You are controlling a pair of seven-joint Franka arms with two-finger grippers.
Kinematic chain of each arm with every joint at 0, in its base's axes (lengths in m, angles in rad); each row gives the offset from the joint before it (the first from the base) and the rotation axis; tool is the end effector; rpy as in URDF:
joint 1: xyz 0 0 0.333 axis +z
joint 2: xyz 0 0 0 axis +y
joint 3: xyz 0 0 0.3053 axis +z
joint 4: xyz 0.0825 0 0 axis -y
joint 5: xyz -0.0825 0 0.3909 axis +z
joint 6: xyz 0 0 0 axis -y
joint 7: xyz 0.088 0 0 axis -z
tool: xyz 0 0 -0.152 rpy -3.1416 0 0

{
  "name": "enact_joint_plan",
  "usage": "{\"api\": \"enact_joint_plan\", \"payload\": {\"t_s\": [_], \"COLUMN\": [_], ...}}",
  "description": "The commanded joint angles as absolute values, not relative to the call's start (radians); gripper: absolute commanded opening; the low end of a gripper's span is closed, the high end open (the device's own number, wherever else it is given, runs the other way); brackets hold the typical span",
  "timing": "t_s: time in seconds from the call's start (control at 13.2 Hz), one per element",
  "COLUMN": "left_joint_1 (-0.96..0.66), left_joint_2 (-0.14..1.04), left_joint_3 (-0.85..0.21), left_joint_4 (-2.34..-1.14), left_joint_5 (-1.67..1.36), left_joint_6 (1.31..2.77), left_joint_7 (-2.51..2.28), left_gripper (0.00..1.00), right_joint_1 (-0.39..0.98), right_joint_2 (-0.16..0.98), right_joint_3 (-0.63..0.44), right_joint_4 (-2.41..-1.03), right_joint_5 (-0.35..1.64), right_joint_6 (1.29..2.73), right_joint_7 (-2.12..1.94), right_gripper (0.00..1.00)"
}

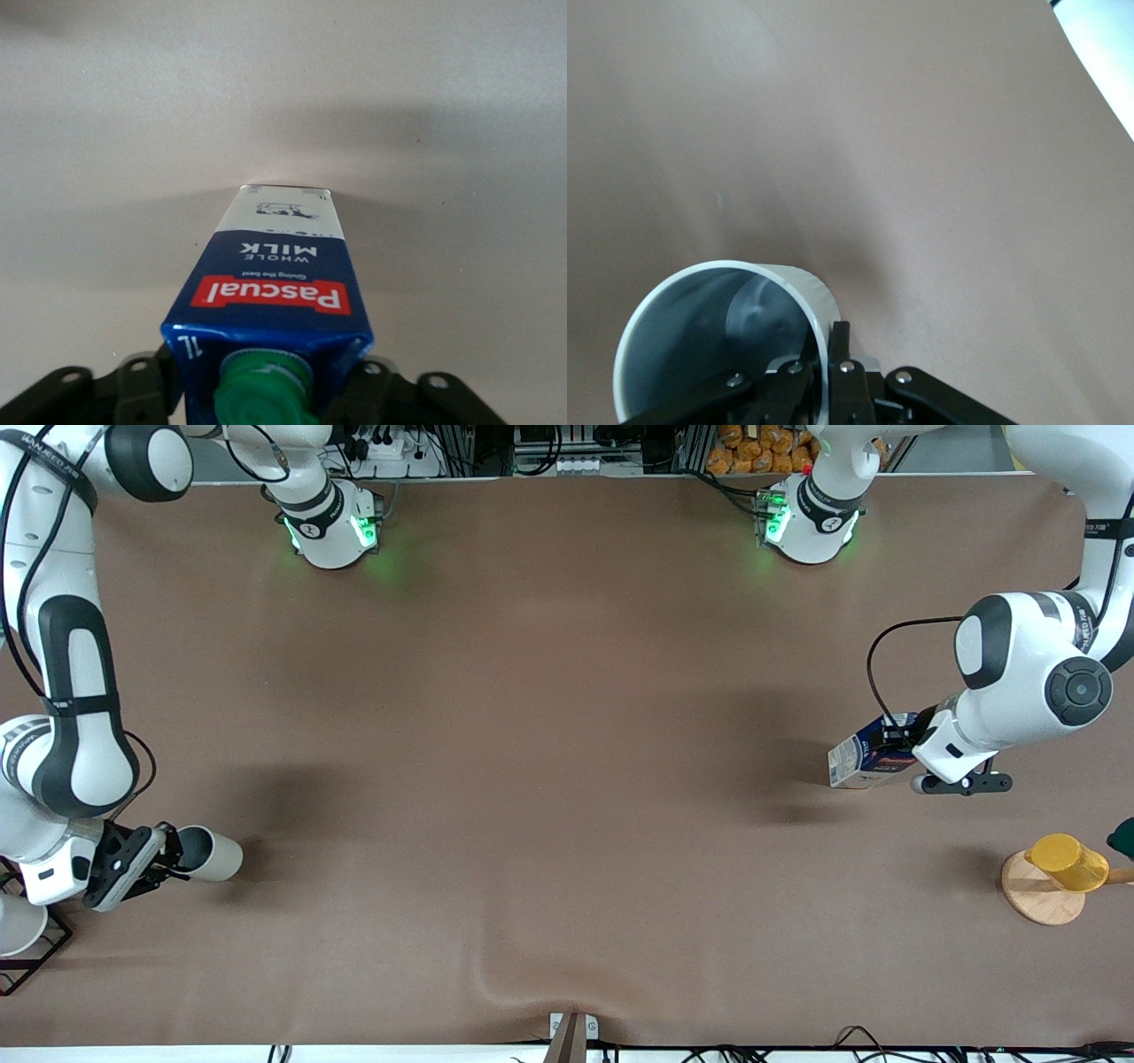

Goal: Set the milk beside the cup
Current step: 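Carry the mug with the right gripper toward the table middle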

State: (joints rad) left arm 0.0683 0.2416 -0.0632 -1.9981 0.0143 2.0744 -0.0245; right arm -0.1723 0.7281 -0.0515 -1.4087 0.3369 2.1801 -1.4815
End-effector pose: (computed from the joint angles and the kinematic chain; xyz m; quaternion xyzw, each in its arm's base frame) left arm 0.5728 0.0043 0.2679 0.9965 0.0111 -0.0823 0.0009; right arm 0.7238 -0.1336 0.2212 -0.8500 -0.5118 -0.1073 0.0639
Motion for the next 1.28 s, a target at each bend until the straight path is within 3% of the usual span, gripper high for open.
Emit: {"api": "enact_joint_plan", "payload": {"t_s": [0.0,0.45,1.21], "left_joint_1": [0.075,0.078,0.068], "left_joint_2": [0.219,0.219,0.195], "left_joint_3": [-0.069,-0.063,-0.078], "left_joint_4": [-1.948,-1.783,-1.767], "left_joint_5": [0.014,0.014,0.008], "left_joint_6": [2.002,1.807,1.802], "left_joint_7": [-0.009,-0.028,-0.046], "left_gripper": [0.51,0.5,0.49], "right_joint_1": [-0.138,0.026,0.36], "right_joint_2": [0.677,0.62,0.581], "right_joint_3": [-0.052,-0.052,-0.052], "right_joint_4": [-1.424,-1.428,-1.45], "right_joint_5": [0.348,0.348,0.158], "right_joint_6": [2.099,2.062,2.068], "right_joint_7": [-1.386,-1.067,-0.135], "right_gripper": [0.0,0.0,0.0]}}
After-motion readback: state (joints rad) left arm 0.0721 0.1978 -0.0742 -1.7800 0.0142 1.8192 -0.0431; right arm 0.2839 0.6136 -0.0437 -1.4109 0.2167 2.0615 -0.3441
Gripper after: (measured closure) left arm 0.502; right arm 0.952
